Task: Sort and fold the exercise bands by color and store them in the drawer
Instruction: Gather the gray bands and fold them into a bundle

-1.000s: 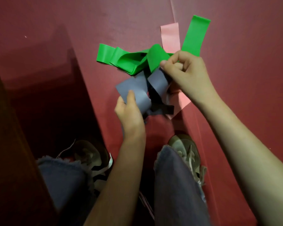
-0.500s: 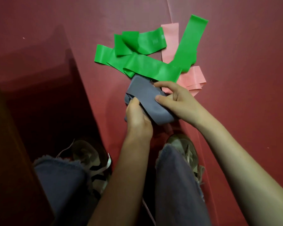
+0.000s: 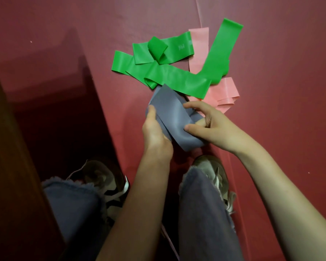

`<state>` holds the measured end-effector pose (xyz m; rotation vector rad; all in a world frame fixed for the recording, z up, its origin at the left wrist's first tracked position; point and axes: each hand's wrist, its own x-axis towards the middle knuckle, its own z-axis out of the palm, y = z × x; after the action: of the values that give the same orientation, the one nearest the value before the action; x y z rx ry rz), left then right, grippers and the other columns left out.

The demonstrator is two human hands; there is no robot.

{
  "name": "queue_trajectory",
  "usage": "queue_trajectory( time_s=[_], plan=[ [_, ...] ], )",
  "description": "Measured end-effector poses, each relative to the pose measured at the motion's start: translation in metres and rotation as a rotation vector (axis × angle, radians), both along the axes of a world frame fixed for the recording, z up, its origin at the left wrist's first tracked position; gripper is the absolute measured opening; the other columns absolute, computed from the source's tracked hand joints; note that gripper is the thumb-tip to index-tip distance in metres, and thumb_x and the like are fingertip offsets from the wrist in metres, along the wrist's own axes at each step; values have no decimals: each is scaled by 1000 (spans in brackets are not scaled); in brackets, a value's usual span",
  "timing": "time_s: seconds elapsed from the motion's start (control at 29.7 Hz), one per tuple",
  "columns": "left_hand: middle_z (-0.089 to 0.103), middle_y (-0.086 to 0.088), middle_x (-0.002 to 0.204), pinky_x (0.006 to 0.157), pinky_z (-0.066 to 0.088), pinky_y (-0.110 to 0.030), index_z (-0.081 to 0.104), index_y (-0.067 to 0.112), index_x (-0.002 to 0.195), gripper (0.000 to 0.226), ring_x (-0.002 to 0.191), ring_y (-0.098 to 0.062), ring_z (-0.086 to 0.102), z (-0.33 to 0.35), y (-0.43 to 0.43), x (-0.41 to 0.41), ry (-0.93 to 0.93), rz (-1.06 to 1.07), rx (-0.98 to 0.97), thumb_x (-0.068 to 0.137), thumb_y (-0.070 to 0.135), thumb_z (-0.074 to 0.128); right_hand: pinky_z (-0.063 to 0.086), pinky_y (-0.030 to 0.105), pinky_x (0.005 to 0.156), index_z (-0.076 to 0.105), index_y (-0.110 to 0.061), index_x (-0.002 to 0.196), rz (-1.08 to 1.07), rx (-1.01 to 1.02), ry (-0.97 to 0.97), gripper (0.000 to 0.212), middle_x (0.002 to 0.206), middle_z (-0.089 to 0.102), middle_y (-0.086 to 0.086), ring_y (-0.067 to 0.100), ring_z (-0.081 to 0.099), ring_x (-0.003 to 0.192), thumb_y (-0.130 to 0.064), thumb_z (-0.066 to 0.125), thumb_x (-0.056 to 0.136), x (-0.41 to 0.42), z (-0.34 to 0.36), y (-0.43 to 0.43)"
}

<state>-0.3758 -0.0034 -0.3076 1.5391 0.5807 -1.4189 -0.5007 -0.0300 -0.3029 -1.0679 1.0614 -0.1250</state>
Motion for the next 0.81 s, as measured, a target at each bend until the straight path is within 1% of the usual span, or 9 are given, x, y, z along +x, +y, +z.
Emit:
queue_trajectory(
  time_s=[0.1, 0.2, 0.3, 0.37, 0.47, 0.54, 0.64, 0.71, 0.81],
  plan=[
    [59, -20, 122, 100, 44, -48, 55, 14, 106, 19, 113, -35, 56, -6, 4, -7, -267, -213, -47, 95, 23, 42, 35, 19, 45, 48, -12, 112, 23, 13, 59, 35, 45, 49, -5, 3, 39, 45, -9, 63, 80, -2, -6, 1],
    [60, -19, 112, 102, 40, -52, 58, 17, 91, 17, 107, -32, 56, -1, 2, -15, -358, -293, -202, 95, 14, 41, 47, 35, 79, 57, 1, 100, -11, -79, 131, 37, 92, 63, 24, 21, 54, 76, -24, 57, 73, 0, -7, -1],
    [59, -15, 102, 99, 42, -49, 57, 19, 84, 20, 97, -25, 54, -1, 2, -14, -387, -338, -279, 95, 12, 42, 41, 16, 68, 60, -3, 90, -136, 52, 134, 13, 83, 55, 10, 3, 48, 67, -11, 51, 85, 6, -8, -10],
    [60, -7, 87, 89, 46, -42, 54, 20, 75, 22, 84, -13, 56, -3, 4, -12, -464, -426, -315, 93, 14, 45, 37, 24, 68, 59, -16, 89, -268, 232, 117, 19, 85, 54, 5, 10, 47, 75, -28, 49, 79, 7, -13, -16],
    [60, 1, 86, 83, 46, -27, 54, 18, 81, 19, 79, -6, 56, 0, 15, -18, -478, -545, -408, 94, 8, 43, 39, 21, 58, 65, -11, 101, -450, 343, 116, 43, 95, 66, 16, 16, 56, 74, -47, 50, 80, 9, -13, -26],
    [63, 6, 91, 81, 47, -18, 57, 20, 89, 12, 83, -1, 59, 0, 23, -23, -455, -625, -463, 89, 15, 45, 42, 12, 47, 66, -10, 93, -497, 304, 118, 28, 77, 71, 3, 6, 62, 57, -33, 51, 89, 12, -14, -33],
    [65, 18, 82, 73, 44, -7, 56, 31, 88, 16, 78, 11, 59, -4, 28, -27, -417, -653, -463, 83, 23, 42, 37, 11, 41, 59, -14, 73, -507, 162, 153, 15, 43, 56, -12, -4, 48, 38, -15, 57, 88, 15, -18, -43],
    [63, 16, 90, 75, 44, -8, 57, 29, 92, 17, 80, 11, 60, -4, 26, -26, -437, -644, -476, 86, 21, 43, 38, 9, 47, 57, -17, 68, -503, 39, 136, 17, 50, 57, -12, -5, 48, 44, -14, 60, 85, 16, -20, -46],
    [64, 11, 89, 75, 47, -10, 57, 21, 94, 19, 78, 8, 60, -3, 23, -23, -431, -587, -482, 94, 9, 42, 44, 16, 80, 58, -24, 68, -528, -176, 128, 13, 89, 59, 1, 4, 54, 82, -20, 64, 79, 14, -24, -45]
  ],
)
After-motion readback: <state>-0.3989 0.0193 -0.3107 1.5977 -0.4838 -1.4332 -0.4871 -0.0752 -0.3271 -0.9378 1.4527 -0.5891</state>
